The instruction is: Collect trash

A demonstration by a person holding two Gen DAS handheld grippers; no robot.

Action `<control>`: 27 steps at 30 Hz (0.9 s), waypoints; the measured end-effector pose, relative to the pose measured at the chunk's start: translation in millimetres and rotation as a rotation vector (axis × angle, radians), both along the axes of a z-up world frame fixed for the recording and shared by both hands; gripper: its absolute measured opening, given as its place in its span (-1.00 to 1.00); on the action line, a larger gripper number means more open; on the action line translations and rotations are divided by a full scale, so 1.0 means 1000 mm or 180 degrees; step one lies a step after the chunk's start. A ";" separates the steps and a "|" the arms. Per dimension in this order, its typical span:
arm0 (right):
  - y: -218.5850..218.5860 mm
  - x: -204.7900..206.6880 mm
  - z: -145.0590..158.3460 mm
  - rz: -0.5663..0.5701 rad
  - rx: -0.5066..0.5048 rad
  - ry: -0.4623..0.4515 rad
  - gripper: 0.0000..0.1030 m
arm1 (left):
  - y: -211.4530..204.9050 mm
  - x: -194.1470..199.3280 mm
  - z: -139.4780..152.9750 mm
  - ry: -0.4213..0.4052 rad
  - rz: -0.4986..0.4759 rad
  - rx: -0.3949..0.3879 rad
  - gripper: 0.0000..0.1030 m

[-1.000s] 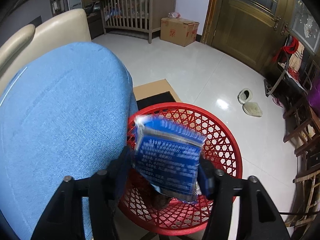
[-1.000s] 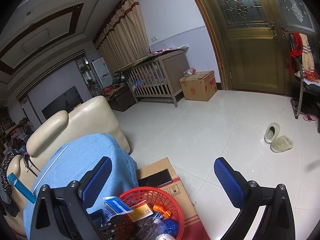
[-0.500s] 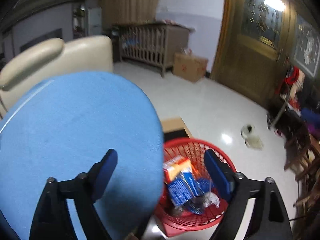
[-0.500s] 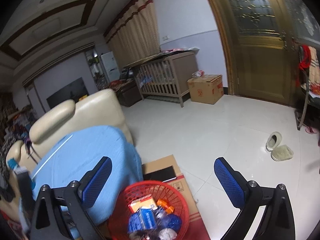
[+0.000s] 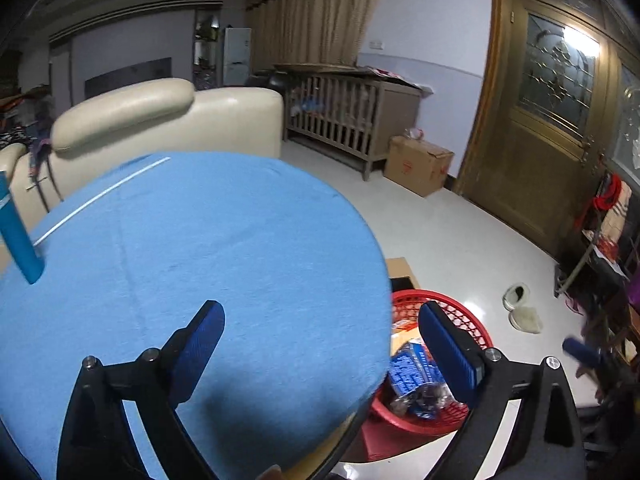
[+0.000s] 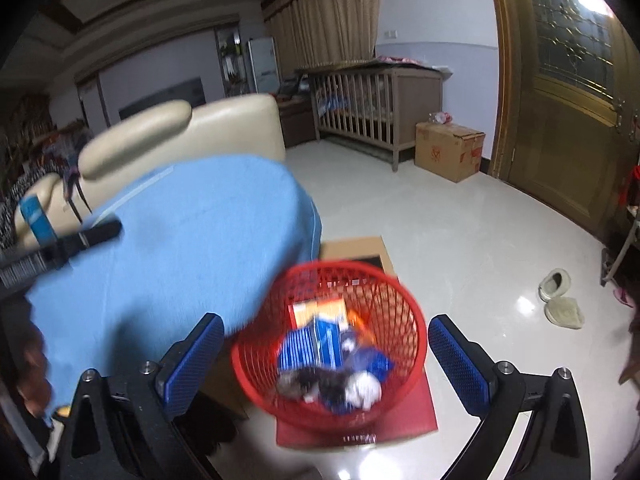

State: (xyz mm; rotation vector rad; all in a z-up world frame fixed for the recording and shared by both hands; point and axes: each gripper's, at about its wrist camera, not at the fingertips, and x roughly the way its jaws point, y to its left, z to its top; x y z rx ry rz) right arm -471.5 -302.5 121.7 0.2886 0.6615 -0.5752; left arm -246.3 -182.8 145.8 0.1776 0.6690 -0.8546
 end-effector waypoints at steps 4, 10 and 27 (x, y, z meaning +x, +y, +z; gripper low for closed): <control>0.013 0.002 -0.015 -0.0033 0.0027 0.0111 1.00 | 0.013 0.001 -0.002 0.0026 0.0141 0.0057 0.89; 0.027 0.001 -0.017 -0.0076 -0.0052 0.0139 1.00 | 0.024 -0.002 -0.012 0.0152 0.0180 0.0104 0.89; 0.009 -0.008 -0.018 -0.0343 -0.0025 0.0179 1.00 | 0.011 -0.030 -0.032 0.0040 0.0003 0.0338 0.89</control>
